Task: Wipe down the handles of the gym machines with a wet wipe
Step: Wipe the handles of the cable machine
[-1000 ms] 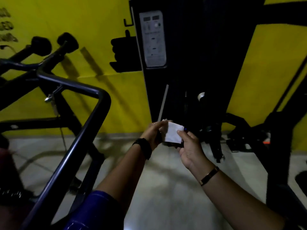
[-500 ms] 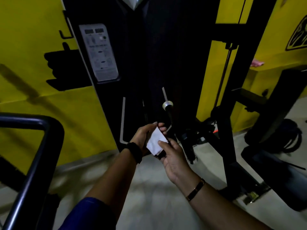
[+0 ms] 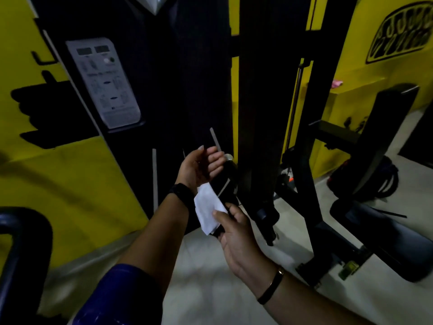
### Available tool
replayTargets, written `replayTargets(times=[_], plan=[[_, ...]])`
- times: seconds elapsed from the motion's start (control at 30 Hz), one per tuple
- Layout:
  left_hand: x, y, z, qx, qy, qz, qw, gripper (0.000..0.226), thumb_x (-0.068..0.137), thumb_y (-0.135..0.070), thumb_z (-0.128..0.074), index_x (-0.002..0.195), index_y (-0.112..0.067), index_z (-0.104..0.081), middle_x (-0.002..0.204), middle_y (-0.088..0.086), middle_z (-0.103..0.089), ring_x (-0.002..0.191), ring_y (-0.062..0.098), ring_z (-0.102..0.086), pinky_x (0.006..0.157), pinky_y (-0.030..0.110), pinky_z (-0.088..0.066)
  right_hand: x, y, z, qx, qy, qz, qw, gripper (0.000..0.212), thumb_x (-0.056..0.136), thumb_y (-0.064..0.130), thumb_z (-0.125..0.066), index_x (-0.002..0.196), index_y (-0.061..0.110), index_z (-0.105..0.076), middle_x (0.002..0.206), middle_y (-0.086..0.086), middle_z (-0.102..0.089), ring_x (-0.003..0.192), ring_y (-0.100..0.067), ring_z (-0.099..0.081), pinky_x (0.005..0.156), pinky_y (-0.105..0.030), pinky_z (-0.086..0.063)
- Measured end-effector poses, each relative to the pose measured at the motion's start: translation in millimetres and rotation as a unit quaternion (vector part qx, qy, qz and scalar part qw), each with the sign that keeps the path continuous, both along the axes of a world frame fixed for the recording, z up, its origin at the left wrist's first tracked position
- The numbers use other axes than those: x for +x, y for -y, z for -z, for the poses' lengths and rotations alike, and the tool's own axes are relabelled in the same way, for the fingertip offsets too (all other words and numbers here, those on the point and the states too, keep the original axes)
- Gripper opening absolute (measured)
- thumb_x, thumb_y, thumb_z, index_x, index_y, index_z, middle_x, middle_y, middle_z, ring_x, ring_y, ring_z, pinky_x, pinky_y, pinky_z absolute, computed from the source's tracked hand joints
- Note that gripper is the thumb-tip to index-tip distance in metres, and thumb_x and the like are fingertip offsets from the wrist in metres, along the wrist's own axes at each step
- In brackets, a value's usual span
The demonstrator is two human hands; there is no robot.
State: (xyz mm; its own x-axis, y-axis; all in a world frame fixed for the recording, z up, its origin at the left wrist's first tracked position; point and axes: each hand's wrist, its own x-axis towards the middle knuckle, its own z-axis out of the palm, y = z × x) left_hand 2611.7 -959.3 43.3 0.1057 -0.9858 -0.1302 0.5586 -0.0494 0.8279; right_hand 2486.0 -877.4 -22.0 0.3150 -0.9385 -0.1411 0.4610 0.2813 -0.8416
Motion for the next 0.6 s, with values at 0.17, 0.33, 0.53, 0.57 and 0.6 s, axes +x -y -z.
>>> replayTargets(times=[0.17,0.33,0.53,0.57,0.6], plan=[[-4,37,-3,-0.029,0.070,0.018,0.997,0.035,0.104,-0.025,-0.032,0.093,-0.009,-0.061,0.070,0.000,-0.072,0.059,0.013,-0.067,0.054,0.022,-0.050,12,19,8,-0.043,-0.078,0.061,0.994,0.020,0.092,0.011,-0.058,0.109,0.019,-0.065,0.102,0.002,-0.073,0.100,-0.019,-0.066,0.082,-0.034,-0.052],[-10,45,28,-0.344,0.305,-0.074,0.885,0.038,0.101,-0.034,-0.046,0.106,-0.003,-0.069,0.096,0.003,-0.072,0.082,0.010,-0.068,0.071,0.023,-0.052,12,12,31,-0.054,-0.170,0.114,0.977,0.020,0.081,0.026,-0.057,0.100,0.025,-0.065,0.098,0.004,-0.072,0.095,-0.017,-0.066,0.079,-0.030,-0.051],[-32,64,25,-0.624,0.545,-0.039,0.558,0.084,0.089,-0.077,-0.030,0.110,-0.002,-0.060,0.096,0.026,-0.065,0.093,0.035,-0.058,0.084,0.032,-0.044,-4,-10,48,-0.053,-0.212,0.158,0.963,0.016,0.081,0.027,-0.060,0.095,0.022,-0.066,0.094,0.003,-0.070,0.090,-0.008,-0.063,0.076,-0.020,-0.048],[-35,64,27,-0.623,0.555,-0.046,0.550,0.083,0.089,-0.077,-0.026,0.107,-0.004,-0.060,0.094,0.027,-0.065,0.091,0.036,-0.056,0.081,0.036,-0.045,-10,-11,49,-0.059,-0.225,0.171,0.957,0.013,0.082,0.024,-0.060,0.093,0.022,-0.064,0.092,0.003,-0.068,0.086,-0.005,-0.062,0.074,-0.016,-0.047],[-37,63,29,-0.613,0.569,-0.053,0.546,0.086,0.090,-0.077,-0.021,0.105,-0.002,-0.061,0.094,0.027,-0.065,0.092,0.035,-0.054,0.081,0.037,-0.044,-17,-13,51,-0.063,-0.236,0.186,0.952,0.013,0.080,0.024,-0.059,0.092,0.022,-0.063,0.091,0.003,-0.067,0.083,-0.002,-0.061,0.072,-0.014,-0.046]])
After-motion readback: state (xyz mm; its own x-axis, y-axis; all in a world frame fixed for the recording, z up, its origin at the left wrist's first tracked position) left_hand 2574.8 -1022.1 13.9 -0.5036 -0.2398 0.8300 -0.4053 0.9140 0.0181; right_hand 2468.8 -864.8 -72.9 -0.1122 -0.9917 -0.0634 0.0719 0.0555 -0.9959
